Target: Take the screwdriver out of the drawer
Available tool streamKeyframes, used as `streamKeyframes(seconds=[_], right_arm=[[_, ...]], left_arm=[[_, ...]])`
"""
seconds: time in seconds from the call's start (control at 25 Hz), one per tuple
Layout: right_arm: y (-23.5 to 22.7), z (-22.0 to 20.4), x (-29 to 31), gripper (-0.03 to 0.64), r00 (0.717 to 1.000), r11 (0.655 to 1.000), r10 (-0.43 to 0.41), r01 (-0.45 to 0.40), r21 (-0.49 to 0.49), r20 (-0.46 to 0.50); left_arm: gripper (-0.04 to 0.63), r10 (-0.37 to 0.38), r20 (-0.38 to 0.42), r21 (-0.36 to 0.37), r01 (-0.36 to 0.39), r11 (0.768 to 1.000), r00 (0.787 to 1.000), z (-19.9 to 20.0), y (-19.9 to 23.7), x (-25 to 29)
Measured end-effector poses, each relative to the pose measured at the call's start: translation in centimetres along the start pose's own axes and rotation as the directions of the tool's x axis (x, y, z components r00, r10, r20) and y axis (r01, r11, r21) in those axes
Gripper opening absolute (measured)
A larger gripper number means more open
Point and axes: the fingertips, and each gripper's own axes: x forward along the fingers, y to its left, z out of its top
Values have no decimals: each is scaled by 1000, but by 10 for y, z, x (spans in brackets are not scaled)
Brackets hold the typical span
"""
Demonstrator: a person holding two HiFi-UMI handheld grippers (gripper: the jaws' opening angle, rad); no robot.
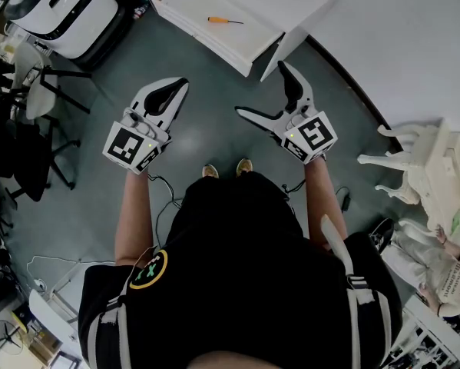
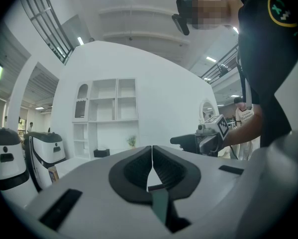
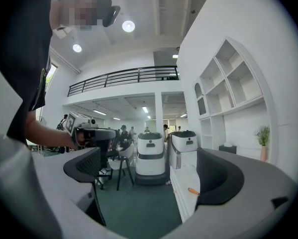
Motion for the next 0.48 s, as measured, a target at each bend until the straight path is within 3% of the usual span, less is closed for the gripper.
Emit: streamKeyframes(seconds=[0.48], right_arm=[[-6, -1, -7, 592, 1000, 1000, -4, 4, -10, -8]], left_arm=[[21, 1, -2, 3, -1, 1000, 1000, 2, -4, 6]])
